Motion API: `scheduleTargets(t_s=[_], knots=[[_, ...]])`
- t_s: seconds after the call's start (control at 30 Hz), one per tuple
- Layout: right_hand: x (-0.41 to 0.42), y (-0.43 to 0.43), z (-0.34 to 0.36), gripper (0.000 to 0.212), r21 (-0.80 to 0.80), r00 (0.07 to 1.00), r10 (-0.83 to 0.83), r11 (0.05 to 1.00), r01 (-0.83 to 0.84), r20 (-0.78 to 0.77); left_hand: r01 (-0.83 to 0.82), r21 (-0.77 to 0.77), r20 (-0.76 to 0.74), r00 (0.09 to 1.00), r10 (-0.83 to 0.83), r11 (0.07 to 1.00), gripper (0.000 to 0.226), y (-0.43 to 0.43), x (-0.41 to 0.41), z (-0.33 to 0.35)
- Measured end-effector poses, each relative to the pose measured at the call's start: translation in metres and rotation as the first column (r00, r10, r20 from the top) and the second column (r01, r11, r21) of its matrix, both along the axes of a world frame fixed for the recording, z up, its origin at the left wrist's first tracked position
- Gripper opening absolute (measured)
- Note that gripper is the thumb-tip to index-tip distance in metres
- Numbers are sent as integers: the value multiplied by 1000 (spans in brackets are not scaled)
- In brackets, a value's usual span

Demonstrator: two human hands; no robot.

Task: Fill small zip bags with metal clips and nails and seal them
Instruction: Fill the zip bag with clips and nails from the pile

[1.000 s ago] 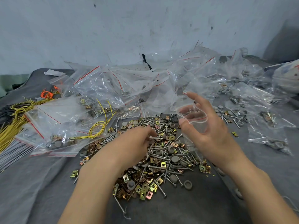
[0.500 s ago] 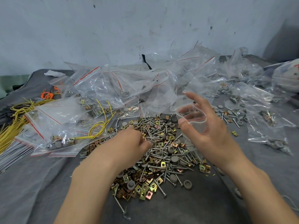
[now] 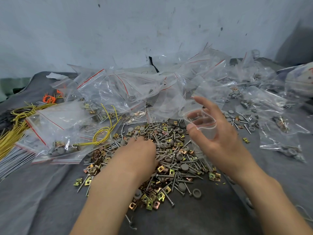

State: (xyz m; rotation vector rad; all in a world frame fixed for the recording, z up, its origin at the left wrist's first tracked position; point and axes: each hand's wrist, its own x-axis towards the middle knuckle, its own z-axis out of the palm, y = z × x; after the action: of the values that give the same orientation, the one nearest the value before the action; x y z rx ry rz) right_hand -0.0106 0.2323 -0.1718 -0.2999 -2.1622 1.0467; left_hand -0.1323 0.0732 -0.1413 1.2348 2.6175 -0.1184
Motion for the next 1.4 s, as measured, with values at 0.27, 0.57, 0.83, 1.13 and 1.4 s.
scheduleTargets(t_s=[0.27,0.57,0.83,1.13,1.4], knots=[[-1,0,-1,57,9,1000,4,1000,-4,9,-11,220,107,994,-13,975,15,-8,-13,-2],[-2,-1,0,57,-12,1000,9,1000,-9,-6,-183,726,321,943,-91,663,3,-2,-16,5],[-2,-1,7,52,-178,986,30,982,-59,-163,-366,824,499,830,-249,432,27,7,-8,11],[2,4,16,51,-347,948,-28,934,-88,-318,-403,857,486,839,-244,320,19,6,-4,17],[1,0,15,53,-340,954,-5,935,-102,-301,-409,889,451,858,-245,205,11,8,-1,21]])
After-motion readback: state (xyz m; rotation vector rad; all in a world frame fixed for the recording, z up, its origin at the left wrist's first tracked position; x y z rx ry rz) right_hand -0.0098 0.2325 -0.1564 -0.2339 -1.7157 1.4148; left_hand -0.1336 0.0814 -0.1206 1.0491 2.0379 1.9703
